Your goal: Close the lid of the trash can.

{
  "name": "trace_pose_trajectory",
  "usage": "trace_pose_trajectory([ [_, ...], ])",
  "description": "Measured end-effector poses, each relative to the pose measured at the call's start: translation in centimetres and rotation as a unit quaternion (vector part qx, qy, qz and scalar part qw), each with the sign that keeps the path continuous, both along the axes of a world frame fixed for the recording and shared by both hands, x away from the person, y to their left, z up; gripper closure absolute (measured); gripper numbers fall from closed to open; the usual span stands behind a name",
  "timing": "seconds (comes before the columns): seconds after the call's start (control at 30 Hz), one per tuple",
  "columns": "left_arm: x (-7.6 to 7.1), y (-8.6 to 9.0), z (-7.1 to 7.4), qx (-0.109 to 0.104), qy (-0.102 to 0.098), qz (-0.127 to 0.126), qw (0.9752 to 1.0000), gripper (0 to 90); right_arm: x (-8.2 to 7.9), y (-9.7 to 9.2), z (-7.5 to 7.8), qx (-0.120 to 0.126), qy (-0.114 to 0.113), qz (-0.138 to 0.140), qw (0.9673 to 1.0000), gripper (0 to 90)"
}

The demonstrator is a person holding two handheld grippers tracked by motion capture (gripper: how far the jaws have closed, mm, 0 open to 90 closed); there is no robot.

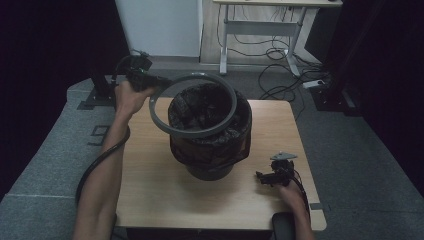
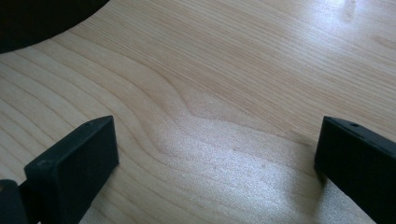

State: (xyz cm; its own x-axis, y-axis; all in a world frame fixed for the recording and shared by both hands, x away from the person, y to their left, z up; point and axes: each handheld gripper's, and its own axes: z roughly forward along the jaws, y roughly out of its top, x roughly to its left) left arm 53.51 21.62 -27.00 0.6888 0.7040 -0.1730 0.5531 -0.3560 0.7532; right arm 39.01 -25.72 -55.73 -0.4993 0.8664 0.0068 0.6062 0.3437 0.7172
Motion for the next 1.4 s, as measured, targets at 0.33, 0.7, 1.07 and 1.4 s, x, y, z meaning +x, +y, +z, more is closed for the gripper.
trace_pose_trajectory([
  [0.33, -0.1, -2.3, -0.3, -0.004, -0.005, -0.015, 0.9999, 77.9, 0.0, 0.0, 0.0, 0.000, 0.000, 0.000, 1.0000, 0.0],
  [0.7, -0.2, -4.0, -1.0, 0.008, -0.009, -0.026, 0.9996, 77.9, 0.0, 0.0, 0.0, 0.000, 0.001, 0.000, 1.0000, 0.0],
  [1.07, -0.9, -5.0, -0.7, 0.060, -0.019, -0.027, 0.9977, 77.7, 0.0, 0.0, 0.0, 0.000, 0.000, 0.001, 1.0000, 0.0],
  [1.4, -0.9, -5.6, -1.7, 0.079, -0.033, -0.023, 0.9960, 77.2, 0.0, 0.0, 0.0, 0.000, 0.001, 0.001, 1.0000, 0.0],
])
